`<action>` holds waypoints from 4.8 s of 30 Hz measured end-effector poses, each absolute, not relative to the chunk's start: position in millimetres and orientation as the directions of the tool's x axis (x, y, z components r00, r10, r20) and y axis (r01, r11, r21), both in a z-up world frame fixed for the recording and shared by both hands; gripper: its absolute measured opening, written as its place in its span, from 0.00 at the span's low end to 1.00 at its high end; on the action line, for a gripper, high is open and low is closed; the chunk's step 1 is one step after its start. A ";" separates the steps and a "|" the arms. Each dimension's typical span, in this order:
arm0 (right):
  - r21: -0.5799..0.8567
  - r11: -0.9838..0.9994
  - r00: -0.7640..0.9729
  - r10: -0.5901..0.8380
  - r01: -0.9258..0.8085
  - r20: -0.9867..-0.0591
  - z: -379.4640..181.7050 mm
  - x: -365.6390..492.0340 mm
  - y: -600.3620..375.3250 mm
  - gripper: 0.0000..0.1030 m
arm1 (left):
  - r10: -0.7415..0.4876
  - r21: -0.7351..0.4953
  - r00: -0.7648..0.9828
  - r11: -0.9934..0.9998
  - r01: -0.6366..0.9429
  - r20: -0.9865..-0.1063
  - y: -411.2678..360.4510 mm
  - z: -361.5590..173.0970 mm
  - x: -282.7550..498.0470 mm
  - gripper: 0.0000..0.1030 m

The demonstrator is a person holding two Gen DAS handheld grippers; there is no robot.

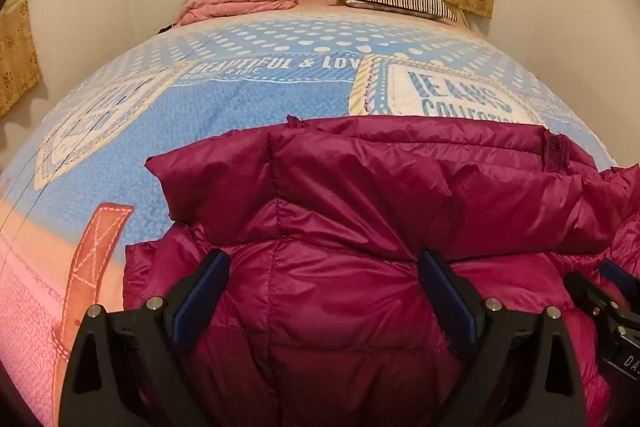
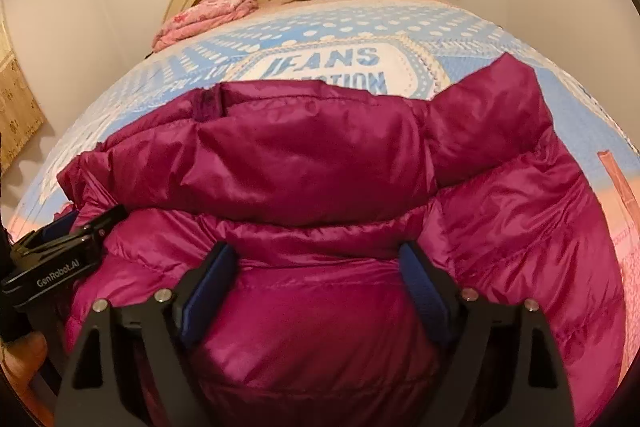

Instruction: Fold large clothes

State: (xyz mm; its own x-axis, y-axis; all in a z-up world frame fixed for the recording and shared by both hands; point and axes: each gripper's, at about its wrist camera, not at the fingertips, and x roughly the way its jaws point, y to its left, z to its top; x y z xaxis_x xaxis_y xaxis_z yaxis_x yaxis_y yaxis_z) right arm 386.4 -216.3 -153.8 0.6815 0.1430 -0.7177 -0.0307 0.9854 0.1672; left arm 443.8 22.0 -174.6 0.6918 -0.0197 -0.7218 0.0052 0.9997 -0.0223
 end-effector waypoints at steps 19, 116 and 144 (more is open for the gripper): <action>0.076 0.997 0.651 0.068 -0.016 -0.756 -159.4 391.7 -205.7 0.88 | -0.008 -0.009 0.680 1.000 0.002 -0.733 21.2 -177.5 446.2 0.94; -0.167 0.982 0.714 -0.052 -0.093 -0.698 -169.8 281.4 -134.3 1.00 | -0.317 -0.448 0.740 0.894 0.024 -0.593 83.1 -153.8 254.4 0.15; -0.045 0.998 0.759 -0.003 -0.034 -0.652 -114.4 210.5 -218.4 1.00 | -0.453 -0.102 0.774 0.883 0.458 -0.443 -53.4 -29.0 229.7 0.11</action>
State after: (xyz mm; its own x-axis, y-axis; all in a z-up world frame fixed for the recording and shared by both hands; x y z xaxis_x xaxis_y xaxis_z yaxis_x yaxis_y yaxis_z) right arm 210.5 -218.4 -114.4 0.7585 -0.0035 -0.6516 -0.0341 0.9984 -0.0450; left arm 229.7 -53.4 -29.0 0.7737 -0.4526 -0.4433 0.4581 0.8830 -0.1019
